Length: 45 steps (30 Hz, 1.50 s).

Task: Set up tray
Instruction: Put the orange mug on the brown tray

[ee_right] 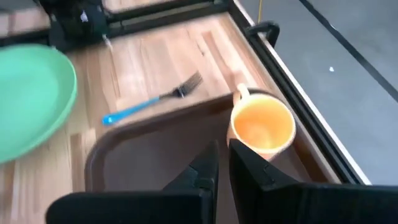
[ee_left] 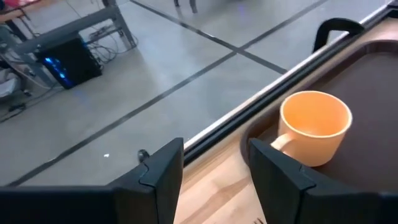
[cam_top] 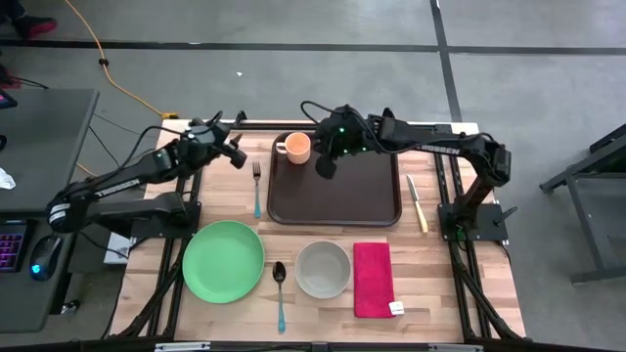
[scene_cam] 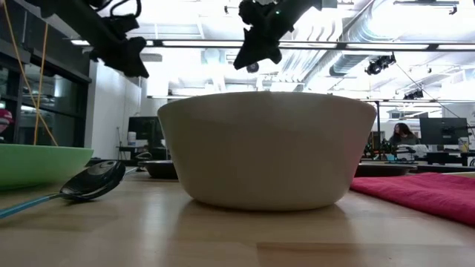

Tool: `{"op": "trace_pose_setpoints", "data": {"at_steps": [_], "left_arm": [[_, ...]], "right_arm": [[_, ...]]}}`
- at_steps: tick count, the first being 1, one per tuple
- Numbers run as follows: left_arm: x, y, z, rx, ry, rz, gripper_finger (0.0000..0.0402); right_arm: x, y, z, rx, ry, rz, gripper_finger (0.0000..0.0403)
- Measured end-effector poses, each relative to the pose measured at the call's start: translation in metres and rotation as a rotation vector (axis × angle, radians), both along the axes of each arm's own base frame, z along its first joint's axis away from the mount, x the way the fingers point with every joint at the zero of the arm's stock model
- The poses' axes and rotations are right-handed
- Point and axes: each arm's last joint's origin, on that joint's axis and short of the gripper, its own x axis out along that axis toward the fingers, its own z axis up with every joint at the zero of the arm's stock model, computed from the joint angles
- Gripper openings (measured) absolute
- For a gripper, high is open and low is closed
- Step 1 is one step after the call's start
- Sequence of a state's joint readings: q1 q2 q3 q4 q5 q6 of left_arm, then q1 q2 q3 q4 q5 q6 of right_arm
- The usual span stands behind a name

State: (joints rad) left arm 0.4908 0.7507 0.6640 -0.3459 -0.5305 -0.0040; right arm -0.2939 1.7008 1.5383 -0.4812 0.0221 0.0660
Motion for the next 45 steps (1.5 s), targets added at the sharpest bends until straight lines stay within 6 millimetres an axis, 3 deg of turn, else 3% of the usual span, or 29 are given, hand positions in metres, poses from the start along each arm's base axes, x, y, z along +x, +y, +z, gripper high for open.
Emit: {"op": "trace_pose_setpoints", "data": {"at_steps": [17,23,32,38,45], "left_arm": [[-0.009,-0.004,-0.004,-0.054,0.014,0.034,0.0209],[-0.009,-0.004,-0.004,-0.053,0.016,0.034,0.0209],[-0.010,-0.004,-0.004,-0.036,0.032,0.072,0.0209],[-0.011,-0.004,-0.006,-0.046,0.053,0.073,0.0209],[-0.011,-0.004,-0.006,-0.047,0.061,0.073,0.0209]], "right_arm": [[0.025,-0.051,-0.022,0.051,0.039,-0.106,0.0017],[0.028,-0.069,-0.039,0.111,0.145,-0.170,0.0017],[0.028,-0.094,-0.065,0.235,0.166,-0.194,0.0017],[0.027,-0.100,-0.071,0.266,0.167,-0.184,0.0021],[0.029,-0.100,-0.071,0.290,0.132,-0.211,0.0073]]}}
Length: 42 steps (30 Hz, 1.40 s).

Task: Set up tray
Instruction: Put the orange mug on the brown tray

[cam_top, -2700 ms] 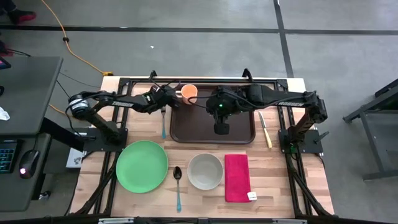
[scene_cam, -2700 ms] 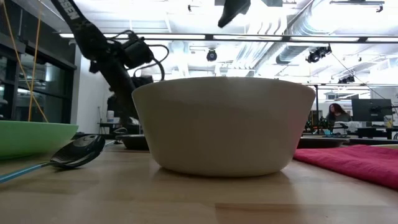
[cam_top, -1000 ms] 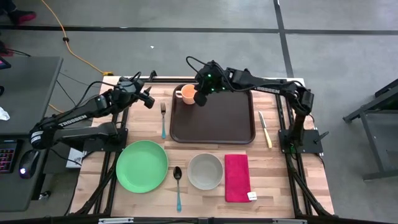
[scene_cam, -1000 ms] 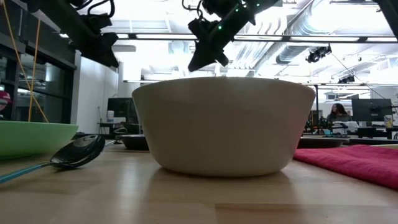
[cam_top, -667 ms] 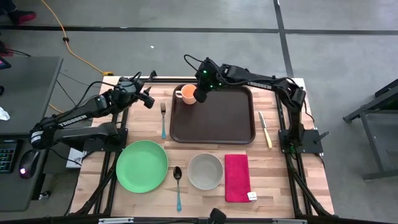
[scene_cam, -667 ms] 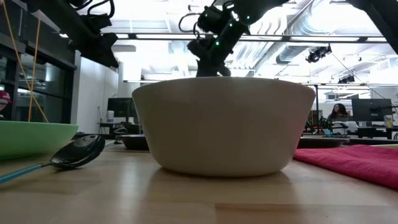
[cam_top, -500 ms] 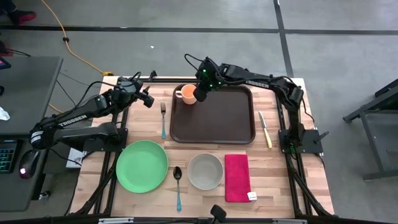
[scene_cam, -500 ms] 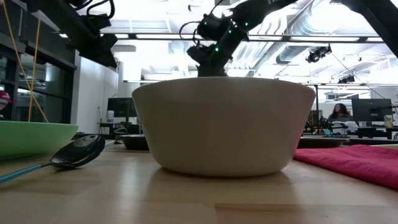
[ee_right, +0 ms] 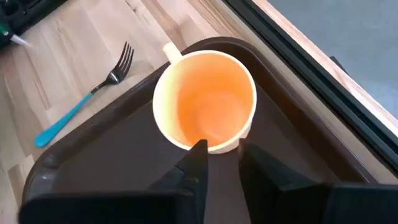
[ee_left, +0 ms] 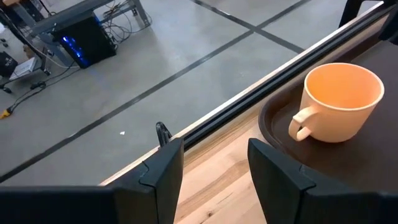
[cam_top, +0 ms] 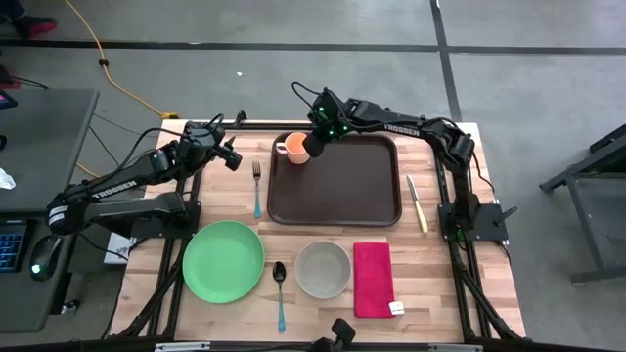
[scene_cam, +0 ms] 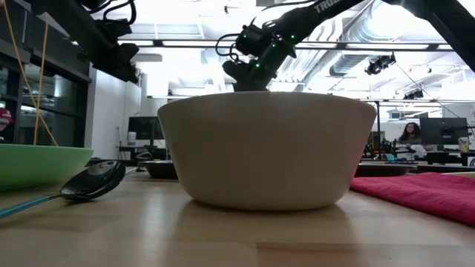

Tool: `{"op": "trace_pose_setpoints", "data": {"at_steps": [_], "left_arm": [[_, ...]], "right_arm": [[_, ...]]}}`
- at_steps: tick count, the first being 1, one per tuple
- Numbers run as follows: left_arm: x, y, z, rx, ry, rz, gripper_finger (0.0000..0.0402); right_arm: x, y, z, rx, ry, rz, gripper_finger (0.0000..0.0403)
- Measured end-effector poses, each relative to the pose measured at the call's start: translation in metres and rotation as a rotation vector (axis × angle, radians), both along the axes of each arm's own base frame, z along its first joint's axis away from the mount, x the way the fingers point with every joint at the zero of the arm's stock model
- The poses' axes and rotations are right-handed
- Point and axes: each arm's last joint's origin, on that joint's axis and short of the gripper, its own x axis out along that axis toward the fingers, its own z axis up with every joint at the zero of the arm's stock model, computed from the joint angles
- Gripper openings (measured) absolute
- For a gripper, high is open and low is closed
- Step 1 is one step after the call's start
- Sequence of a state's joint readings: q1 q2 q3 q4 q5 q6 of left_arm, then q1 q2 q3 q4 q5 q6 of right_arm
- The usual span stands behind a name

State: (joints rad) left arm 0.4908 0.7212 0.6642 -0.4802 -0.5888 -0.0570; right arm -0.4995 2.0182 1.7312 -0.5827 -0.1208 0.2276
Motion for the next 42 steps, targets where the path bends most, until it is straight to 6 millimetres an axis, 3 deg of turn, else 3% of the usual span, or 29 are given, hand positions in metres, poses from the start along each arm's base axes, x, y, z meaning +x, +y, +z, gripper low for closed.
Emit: {"op": "trace_pose_setpoints", "data": {"at_steps": [6,16,23,32,42], "left_arm": [[-0.001,0.000,-0.001,-0.007,0.014,0.000,0.0209],[-0.002,-0.001,-0.004,-0.022,0.042,0.001,0.0209],[-0.002,-0.001,-0.004,-0.022,0.042,0.001,0.0209],[-0.002,-0.001,-0.004,-0.017,0.050,0.002,0.0209],[-0.002,-0.001,-0.004,-0.016,0.050,0.003,0.0209]], "right_arm": [[-0.005,-0.003,-0.016,0.018,0.027,-0.014,0.0098],[-0.011,-0.007,-0.037,0.043,0.015,-0.035,0.0096],[-0.017,-0.005,-0.063,0.069,0.012,-0.064,0.0097],[-0.014,-0.008,-0.065,0.037,-0.067,-0.088,0.0096],[-0.010,-0.012,-0.082,0.042,-0.059,-0.095,0.0095]]}}
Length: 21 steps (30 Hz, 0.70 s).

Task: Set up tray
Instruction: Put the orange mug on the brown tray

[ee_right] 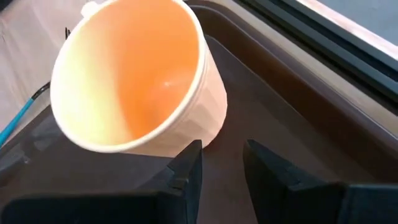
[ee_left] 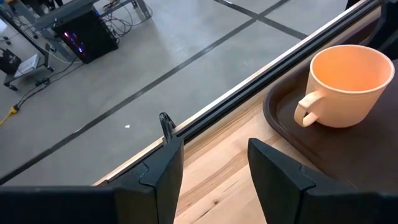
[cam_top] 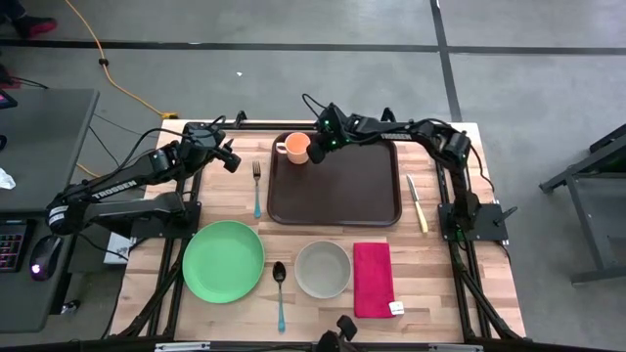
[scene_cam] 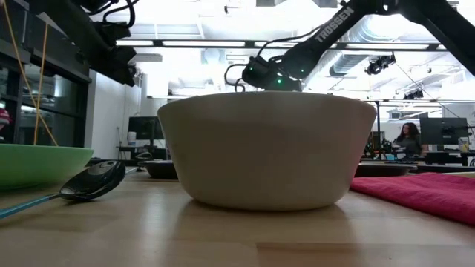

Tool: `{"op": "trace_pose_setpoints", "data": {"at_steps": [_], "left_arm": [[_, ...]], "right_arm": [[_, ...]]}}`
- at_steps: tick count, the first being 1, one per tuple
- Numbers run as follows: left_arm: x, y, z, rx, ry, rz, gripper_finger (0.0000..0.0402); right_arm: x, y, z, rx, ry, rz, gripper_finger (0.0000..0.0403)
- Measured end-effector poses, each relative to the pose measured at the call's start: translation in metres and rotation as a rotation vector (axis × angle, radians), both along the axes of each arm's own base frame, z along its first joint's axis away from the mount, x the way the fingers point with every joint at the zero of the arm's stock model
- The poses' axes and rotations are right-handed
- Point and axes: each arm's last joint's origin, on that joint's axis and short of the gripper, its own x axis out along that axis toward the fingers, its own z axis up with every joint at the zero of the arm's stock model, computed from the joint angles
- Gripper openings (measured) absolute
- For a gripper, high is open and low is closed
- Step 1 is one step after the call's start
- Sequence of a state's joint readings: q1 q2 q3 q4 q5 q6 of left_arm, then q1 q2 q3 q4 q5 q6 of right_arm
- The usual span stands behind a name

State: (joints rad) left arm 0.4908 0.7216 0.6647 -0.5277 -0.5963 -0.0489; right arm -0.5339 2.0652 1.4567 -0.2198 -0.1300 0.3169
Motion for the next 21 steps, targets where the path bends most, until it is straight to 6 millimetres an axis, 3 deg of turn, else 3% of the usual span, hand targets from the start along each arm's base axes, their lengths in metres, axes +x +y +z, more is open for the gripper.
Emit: {"op": "trace_pose_setpoints", "data": {"at_steps": [21], "left_arm": [[-0.0005,0.0004,0.0003,0.021,0.027,0.009,0.0209]], "right_arm": [[0.0033,-0.0045,0.0006,-0.020,-0.050,-0.018,0.0097]]}}
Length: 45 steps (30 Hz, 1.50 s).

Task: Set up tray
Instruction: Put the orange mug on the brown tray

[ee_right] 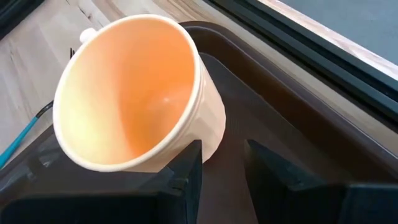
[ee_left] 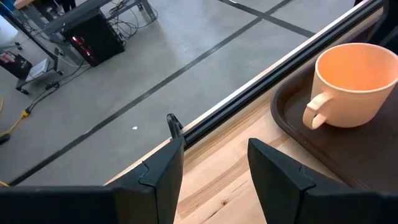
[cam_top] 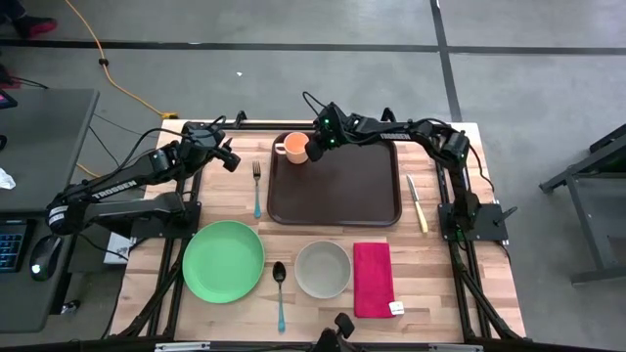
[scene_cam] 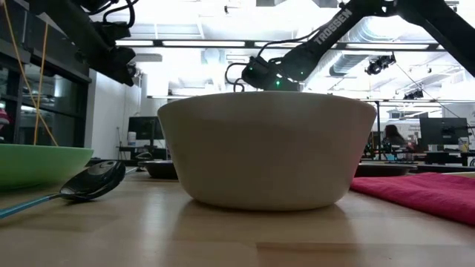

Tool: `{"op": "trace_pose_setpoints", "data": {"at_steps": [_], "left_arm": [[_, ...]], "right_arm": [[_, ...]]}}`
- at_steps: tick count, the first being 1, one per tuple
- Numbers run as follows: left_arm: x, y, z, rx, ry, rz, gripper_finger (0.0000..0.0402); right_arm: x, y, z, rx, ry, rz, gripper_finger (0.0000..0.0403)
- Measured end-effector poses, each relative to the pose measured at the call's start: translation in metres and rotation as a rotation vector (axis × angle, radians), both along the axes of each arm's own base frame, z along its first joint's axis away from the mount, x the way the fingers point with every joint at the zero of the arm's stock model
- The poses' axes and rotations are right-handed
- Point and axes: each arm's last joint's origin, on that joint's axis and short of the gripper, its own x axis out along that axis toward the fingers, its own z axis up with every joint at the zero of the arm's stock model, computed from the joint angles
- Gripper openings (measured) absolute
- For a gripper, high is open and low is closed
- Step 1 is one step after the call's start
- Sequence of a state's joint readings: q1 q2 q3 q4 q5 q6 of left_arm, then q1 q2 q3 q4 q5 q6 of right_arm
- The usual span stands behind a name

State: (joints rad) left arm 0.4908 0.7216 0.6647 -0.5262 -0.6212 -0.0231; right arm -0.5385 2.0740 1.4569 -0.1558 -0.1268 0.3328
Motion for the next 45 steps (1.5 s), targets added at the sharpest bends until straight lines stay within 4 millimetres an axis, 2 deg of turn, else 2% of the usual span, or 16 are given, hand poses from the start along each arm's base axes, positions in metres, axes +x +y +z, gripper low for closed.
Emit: {"op": "trace_pose_setpoints", "data": {"at_steps": [13,20,45], "left_arm": [[0.000,0.000,0.000,0.000,0.000,0.001,0.0209],[0.000,0.000,0.000,0.001,-0.001,0.001,0.0209],[0.000,0.000,0.000,0.001,0.000,0.001,0.0209]], "right_arm": [[0.004,0.002,-0.009,0.033,-0.007,-0.002,0.0099],[0.008,0.001,-0.004,0.033,-0.067,-0.009,0.0099],[0.011,0.007,-0.004,0.041,-0.073,-0.012,0.0099]]}}
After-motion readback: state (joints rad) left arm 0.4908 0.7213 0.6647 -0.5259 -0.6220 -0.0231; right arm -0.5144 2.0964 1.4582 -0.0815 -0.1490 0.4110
